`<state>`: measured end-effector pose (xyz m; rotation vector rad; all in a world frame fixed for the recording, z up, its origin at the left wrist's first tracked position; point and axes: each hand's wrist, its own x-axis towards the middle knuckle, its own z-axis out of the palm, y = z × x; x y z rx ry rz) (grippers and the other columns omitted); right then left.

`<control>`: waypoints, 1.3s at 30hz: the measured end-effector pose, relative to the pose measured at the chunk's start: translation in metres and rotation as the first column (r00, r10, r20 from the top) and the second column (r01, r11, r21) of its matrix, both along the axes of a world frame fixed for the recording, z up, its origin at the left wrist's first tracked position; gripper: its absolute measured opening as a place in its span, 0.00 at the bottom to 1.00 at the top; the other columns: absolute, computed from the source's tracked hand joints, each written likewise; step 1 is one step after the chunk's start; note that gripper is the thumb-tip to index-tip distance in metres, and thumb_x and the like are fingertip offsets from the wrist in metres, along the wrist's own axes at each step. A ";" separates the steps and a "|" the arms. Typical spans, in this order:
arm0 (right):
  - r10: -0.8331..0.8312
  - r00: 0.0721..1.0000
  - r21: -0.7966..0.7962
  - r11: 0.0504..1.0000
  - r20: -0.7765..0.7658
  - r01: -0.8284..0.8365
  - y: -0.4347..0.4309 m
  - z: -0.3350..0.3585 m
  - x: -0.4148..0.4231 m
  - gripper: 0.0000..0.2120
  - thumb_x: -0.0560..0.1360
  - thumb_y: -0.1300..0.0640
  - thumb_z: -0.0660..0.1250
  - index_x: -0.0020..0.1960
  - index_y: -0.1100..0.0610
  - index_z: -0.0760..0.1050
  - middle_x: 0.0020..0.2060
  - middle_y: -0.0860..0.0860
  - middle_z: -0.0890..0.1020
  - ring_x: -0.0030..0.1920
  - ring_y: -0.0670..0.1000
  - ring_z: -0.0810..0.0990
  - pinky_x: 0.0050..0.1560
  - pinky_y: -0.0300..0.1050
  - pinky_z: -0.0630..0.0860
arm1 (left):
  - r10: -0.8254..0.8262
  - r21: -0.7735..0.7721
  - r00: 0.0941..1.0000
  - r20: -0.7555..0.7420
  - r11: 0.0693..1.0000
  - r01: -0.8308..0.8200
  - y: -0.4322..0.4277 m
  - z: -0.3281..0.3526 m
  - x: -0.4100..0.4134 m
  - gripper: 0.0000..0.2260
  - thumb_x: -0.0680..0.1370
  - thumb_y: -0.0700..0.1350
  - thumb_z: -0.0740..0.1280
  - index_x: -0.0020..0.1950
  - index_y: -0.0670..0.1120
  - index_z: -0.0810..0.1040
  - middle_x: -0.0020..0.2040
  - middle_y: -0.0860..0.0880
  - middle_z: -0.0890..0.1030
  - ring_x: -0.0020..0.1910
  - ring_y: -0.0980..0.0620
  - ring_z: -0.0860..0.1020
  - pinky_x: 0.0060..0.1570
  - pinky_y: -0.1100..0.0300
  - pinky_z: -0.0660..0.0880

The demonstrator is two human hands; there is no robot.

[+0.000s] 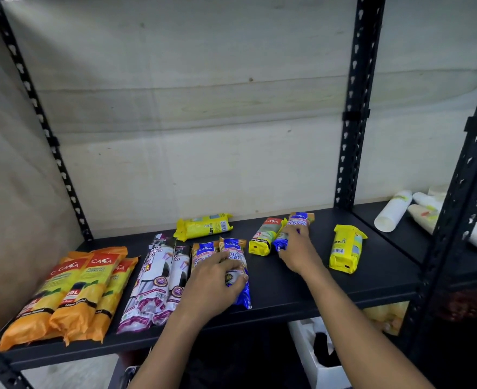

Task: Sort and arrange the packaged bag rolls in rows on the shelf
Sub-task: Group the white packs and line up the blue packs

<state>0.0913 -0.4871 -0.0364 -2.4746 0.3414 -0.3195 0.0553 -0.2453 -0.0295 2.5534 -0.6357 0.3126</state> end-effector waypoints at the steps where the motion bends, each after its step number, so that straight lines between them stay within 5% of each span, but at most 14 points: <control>1: -0.018 1.000 -0.012 1.000 0.015 0.018 0.000 -0.001 0.000 0.24 0.75 0.62 0.70 0.69 0.54 0.68 0.73 0.56 0.59 0.61 0.62 0.76 0.59 0.57 0.77 | 0.004 0.006 1.000 -0.004 1.000 -0.004 0.000 0.000 0.000 0.19 0.76 0.61 0.63 0.64 0.57 0.78 0.72 0.55 0.71 0.69 0.52 0.69 0.66 0.54 0.68; 11: -0.046 0.981 -0.067 0.996 0.189 0.060 -0.017 0.024 -0.028 0.22 0.75 0.66 0.69 0.68 0.56 0.72 0.69 0.56 0.66 0.59 0.62 0.77 0.57 0.53 0.76 | 0.017 0.030 1.000 -0.009 0.999 -0.017 0.003 0.004 0.002 0.19 0.74 0.64 0.63 0.61 0.60 0.78 0.71 0.59 0.71 0.66 0.52 0.72 0.59 0.54 0.73; 17: 0.118 0.936 -0.011 0.993 0.333 -0.121 -0.010 0.043 -0.065 0.21 0.75 0.62 0.72 0.66 0.52 0.74 0.65 0.50 0.71 0.63 0.51 0.73 0.55 0.40 0.68 | -0.005 0.000 1.000 0.009 1.000 0.005 0.004 0.004 0.000 0.21 0.75 0.64 0.62 0.65 0.58 0.76 0.71 0.57 0.71 0.68 0.52 0.71 0.61 0.54 0.72; 20: 0.251 0.893 -0.046 0.966 0.372 -0.253 0.000 0.039 -0.086 0.22 0.74 0.62 0.72 0.65 0.49 0.74 0.65 0.47 0.71 0.64 0.47 0.72 0.57 0.41 0.72 | 0.000 -0.038 1.000 0.013 0.999 0.001 0.006 0.002 0.000 0.28 0.74 0.66 0.59 0.71 0.57 0.69 0.70 0.55 0.73 0.69 0.51 0.70 0.66 0.50 0.69; 29: 0.461 0.815 -0.059 0.880 0.352 -0.472 0.033 0.000 -0.135 0.23 0.75 0.61 0.69 0.66 0.46 0.73 0.68 0.40 0.67 0.70 0.40 0.68 0.63 0.45 0.74 | -0.007 0.041 1.000 0.006 0.999 0.007 0.012 -0.004 0.008 0.23 0.74 0.66 0.59 0.66 0.60 0.76 0.71 0.53 0.72 0.70 0.52 0.69 0.68 0.47 0.67; 39: 0.430 0.851 -0.041 0.898 0.301 -0.439 0.043 -0.031 -0.128 0.23 0.79 0.57 0.67 0.70 0.41 0.69 0.70 0.35 0.63 0.69 0.40 0.68 0.57 0.40 0.77 | -0.012 -0.002 1.000 -0.027 1.000 0.012 0.010 -0.010 0.010 0.22 0.74 0.65 0.61 0.66 0.60 0.75 0.71 0.51 0.73 0.69 0.51 0.70 0.67 0.51 0.68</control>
